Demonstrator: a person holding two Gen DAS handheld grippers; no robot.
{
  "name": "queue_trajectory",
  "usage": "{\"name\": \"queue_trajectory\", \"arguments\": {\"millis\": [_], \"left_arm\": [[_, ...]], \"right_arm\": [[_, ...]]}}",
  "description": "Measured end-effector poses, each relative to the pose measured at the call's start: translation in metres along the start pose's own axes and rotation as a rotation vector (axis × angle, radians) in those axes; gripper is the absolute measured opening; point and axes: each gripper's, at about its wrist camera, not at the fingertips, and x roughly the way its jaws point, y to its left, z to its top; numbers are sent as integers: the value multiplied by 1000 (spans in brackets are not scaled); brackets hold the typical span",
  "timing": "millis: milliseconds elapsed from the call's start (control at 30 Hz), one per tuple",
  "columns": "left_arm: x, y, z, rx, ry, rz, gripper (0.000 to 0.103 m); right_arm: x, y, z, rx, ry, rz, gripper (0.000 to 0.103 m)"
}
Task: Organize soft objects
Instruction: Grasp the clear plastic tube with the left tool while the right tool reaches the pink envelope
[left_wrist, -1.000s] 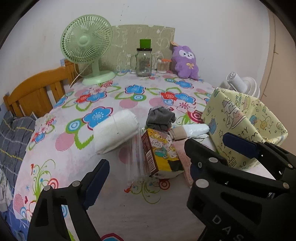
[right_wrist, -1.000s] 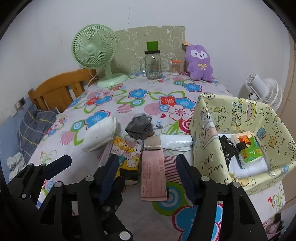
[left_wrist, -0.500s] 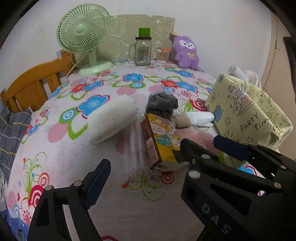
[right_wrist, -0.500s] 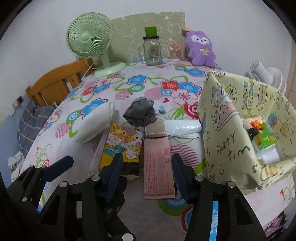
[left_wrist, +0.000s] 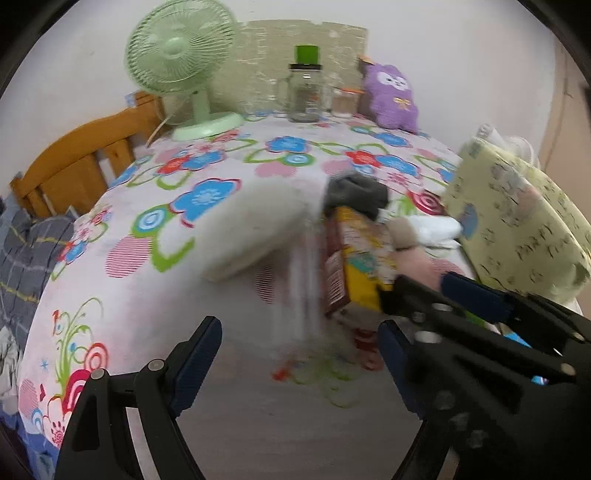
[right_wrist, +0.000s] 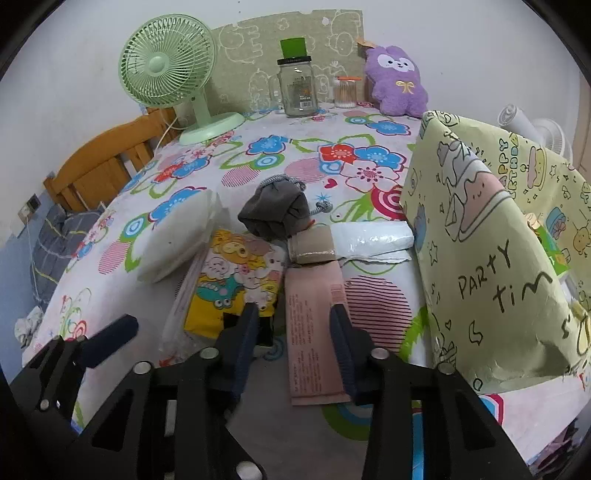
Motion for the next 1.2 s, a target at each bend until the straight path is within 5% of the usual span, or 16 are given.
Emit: {"name": "queue_trajectory", "arguments": {"millis": [100,367,700,900,1200], "left_arm": [[2,7,1,-13,-3,38,86],[7,-6,0,20,16,-7,74],[9,-6,-1,13,20,-33,30],[5,-5,-4,20,16,-29,26],[1,0,-7,9,13,-29,24]], "right_arm": [[-1,-3,2,11,-7,-1,40],[4,-9,0,27,12,-23,39],[4,-10,-2,28,18,-37,40],[4,-7,-4,21,22,-38,51],[12,-5,-3,20,25,-75,53]]}}
